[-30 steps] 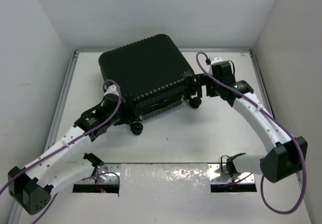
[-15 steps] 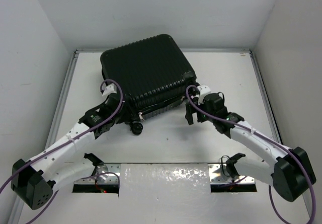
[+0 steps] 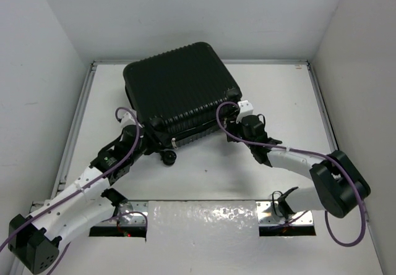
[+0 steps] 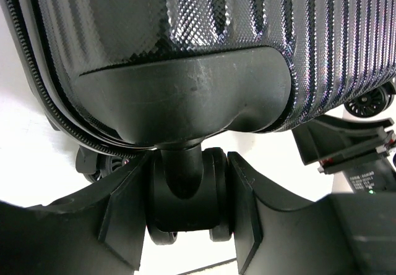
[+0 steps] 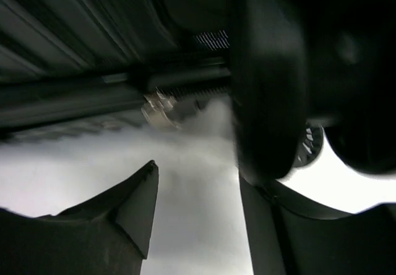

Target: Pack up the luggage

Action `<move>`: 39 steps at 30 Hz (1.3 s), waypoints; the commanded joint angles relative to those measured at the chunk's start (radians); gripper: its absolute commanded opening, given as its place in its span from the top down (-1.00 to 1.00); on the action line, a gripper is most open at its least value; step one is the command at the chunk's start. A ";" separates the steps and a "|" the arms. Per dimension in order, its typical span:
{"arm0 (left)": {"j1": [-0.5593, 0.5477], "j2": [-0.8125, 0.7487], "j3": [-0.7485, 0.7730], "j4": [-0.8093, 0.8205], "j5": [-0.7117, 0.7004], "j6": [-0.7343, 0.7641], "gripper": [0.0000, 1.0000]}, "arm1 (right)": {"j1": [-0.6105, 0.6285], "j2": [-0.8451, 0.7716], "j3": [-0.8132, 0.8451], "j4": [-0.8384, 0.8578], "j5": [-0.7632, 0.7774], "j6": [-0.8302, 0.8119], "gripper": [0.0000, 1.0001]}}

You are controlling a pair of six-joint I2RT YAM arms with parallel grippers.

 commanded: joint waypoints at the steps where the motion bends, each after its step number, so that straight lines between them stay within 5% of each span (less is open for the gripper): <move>1: -0.017 0.019 0.003 0.111 0.105 -0.007 1.00 | 0.011 0.032 0.041 0.204 0.016 -0.003 -0.06; 12: -0.024 0.008 0.012 0.079 0.095 0.016 1.00 | 0.013 0.146 0.076 0.381 0.019 -0.034 0.16; 26: -0.024 -0.021 0.001 0.053 0.086 0.032 1.00 | 0.013 0.184 0.018 0.646 0.082 -0.037 0.99; 39: -0.024 -0.064 0.006 -0.007 0.019 0.024 1.00 | -0.068 0.218 -0.005 0.643 0.216 -0.064 1.00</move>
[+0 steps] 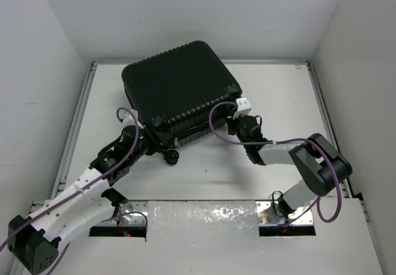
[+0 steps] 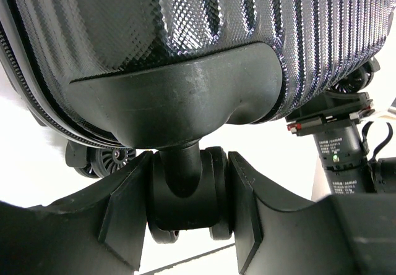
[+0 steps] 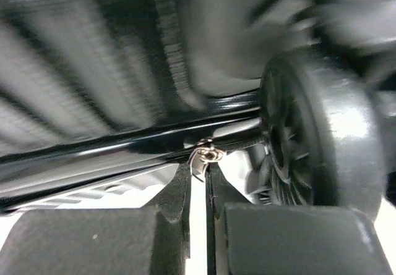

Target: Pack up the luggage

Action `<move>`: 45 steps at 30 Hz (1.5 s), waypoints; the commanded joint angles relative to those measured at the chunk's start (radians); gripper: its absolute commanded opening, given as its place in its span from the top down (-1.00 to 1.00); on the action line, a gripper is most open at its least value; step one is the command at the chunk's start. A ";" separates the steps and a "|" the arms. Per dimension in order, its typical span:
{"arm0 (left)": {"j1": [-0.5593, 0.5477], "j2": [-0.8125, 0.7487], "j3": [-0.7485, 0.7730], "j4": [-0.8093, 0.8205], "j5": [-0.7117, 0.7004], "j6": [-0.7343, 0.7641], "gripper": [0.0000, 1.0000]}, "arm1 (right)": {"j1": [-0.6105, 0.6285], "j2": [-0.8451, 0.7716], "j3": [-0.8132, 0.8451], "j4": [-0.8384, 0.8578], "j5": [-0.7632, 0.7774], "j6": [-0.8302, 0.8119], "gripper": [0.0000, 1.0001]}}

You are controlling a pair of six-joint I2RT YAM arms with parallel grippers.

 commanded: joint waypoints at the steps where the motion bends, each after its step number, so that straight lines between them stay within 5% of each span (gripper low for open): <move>1: -0.017 -0.052 0.010 -0.030 -0.015 0.050 1.00 | -0.094 -0.006 0.009 0.182 0.117 0.000 1.00; 26: -0.017 -0.050 -0.003 -0.072 -0.092 0.039 1.00 | -0.426 0.130 0.079 0.344 -0.161 0.166 1.00; 36: -0.015 -0.041 0.000 -0.102 -0.134 0.044 1.00 | -0.466 0.311 0.384 0.116 -0.462 0.200 1.00; 41: 0.009 0.005 0.104 -0.187 -0.217 0.092 1.00 | -0.443 0.385 0.489 -0.014 -0.660 0.246 0.53; 45: 0.191 0.064 0.199 -0.172 -0.118 0.229 0.99 | -0.318 0.316 0.486 -0.224 -0.659 0.121 0.39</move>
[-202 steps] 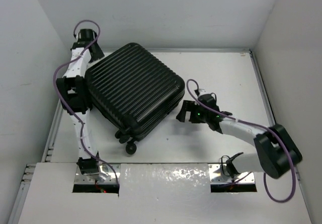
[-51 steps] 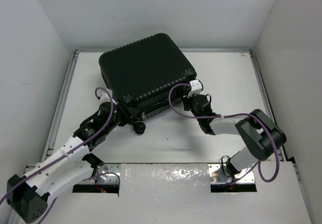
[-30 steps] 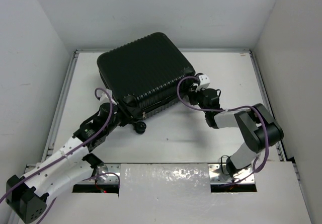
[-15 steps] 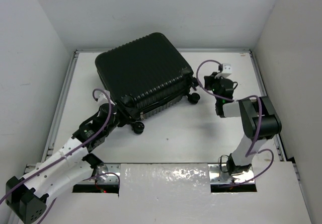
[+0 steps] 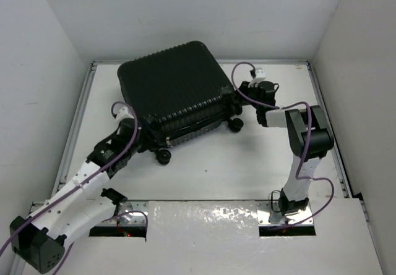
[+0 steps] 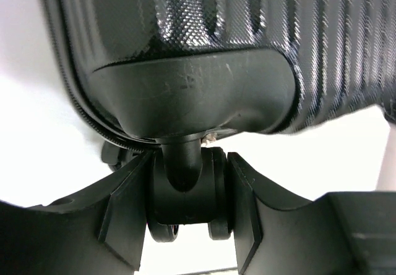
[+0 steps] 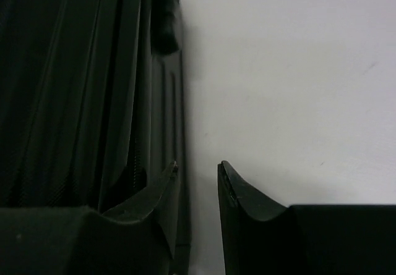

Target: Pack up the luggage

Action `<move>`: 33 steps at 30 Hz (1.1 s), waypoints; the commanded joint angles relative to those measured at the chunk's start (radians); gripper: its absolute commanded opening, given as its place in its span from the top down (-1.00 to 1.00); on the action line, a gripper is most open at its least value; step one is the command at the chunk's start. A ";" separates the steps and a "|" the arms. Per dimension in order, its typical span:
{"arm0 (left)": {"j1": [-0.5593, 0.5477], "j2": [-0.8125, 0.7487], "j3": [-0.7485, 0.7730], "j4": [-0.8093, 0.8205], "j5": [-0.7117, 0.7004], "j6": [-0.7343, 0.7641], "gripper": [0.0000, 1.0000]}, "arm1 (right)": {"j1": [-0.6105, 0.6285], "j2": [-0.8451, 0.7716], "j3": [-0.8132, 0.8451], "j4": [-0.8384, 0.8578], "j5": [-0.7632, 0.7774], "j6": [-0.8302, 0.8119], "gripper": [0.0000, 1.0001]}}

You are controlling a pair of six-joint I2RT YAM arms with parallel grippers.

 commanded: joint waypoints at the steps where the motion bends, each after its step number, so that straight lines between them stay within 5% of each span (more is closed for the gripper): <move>1: 0.189 0.039 0.131 -0.005 0.011 0.183 0.86 | 0.121 -0.076 0.024 -0.195 -0.071 -0.103 0.39; 5: 0.409 0.182 0.303 -0.048 0.033 0.334 0.05 | 0.221 -0.157 -0.002 -0.300 -0.069 -0.148 0.38; 8: 0.448 0.269 0.447 -0.108 -0.042 0.383 -0.41 | 0.333 -0.229 -0.071 -0.318 -0.071 -0.120 0.38; 12: 0.447 0.282 0.590 -0.189 0.009 0.449 -0.99 | 0.425 -0.338 -0.207 -0.352 0.139 -0.081 0.30; 15: 0.416 0.204 0.592 -0.157 0.138 0.466 -0.99 | 0.421 -0.389 -0.243 -0.428 0.300 -0.048 0.09; 17: 0.282 0.170 0.535 -0.136 0.208 0.442 -1.00 | 0.421 -0.380 -0.222 -0.467 0.348 -0.060 0.04; 20: -0.043 0.202 0.449 -0.096 0.038 0.313 -1.00 | 0.418 -0.374 -0.209 -0.473 0.389 -0.045 -0.07; 25: -0.306 0.396 0.458 -0.034 -0.088 0.279 -1.00 | 0.349 -0.404 -0.241 -0.542 0.438 0.055 -0.30; 33: -0.348 0.641 0.625 -0.056 -0.110 0.337 -1.00 | 0.232 -0.640 -0.401 -0.633 0.460 0.075 -0.57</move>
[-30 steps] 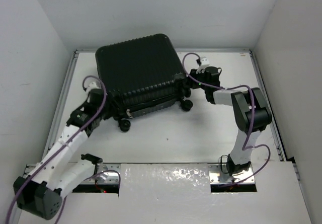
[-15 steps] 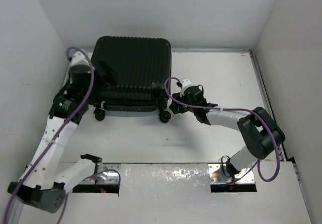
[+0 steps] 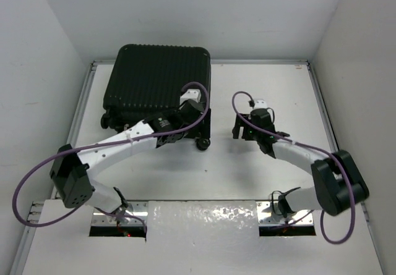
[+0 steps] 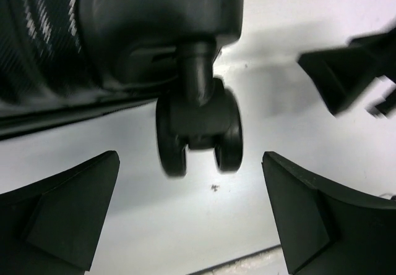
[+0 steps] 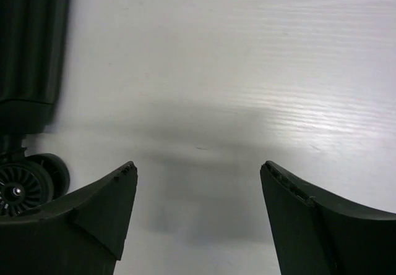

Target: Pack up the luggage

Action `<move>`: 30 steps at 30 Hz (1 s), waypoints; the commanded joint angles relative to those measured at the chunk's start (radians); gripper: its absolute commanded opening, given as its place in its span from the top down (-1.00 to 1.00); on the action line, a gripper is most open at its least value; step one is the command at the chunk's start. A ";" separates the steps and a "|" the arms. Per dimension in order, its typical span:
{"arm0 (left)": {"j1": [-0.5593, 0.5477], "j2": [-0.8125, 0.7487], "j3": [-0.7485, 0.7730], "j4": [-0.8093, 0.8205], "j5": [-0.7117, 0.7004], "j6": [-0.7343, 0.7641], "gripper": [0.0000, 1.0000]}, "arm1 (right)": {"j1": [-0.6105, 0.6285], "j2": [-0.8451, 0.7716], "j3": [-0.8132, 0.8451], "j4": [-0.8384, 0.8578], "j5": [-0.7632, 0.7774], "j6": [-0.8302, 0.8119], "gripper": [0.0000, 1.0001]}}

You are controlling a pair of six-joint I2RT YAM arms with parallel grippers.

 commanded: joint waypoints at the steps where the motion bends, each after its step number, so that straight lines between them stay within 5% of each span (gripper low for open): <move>1: -0.003 0.029 0.075 0.054 -0.027 0.011 -1.00 | -0.056 -0.122 -0.064 -0.016 0.006 0.036 -0.58; 6: -0.004 0.112 0.129 0.035 -0.097 -0.002 -0.89 | -0.073 -0.193 -0.094 -0.028 -0.048 0.013 -0.58; 8: -0.004 0.149 0.153 0.009 -0.126 -0.007 -0.60 | -0.073 -0.208 -0.100 -0.011 -0.094 0.011 -0.58; 14: 0.005 0.260 0.256 -0.070 -0.211 -0.021 -0.22 | -0.073 -0.178 -0.094 0.029 -0.206 -0.018 -0.58; 16: 0.010 0.289 0.279 -0.074 -0.224 -0.018 0.32 | -0.074 -0.179 -0.106 0.055 -0.227 -0.022 -0.58; 17: 0.011 0.295 0.285 -0.079 -0.231 -0.019 0.91 | -0.074 -0.179 -0.120 0.084 -0.255 -0.024 -0.58; 18: 0.013 0.306 0.297 -0.088 -0.243 -0.025 1.00 | -0.074 -0.178 -0.123 0.099 -0.273 -0.032 -0.58; 23: 0.005 0.223 0.198 -0.064 -0.254 -0.059 1.00 | 0.010 -0.147 -0.109 0.179 -0.355 -0.131 -0.52; 30: 0.005 -0.105 -0.069 -0.010 -0.320 -0.128 1.00 | 0.202 -0.009 -0.086 0.375 -0.318 -0.177 -0.39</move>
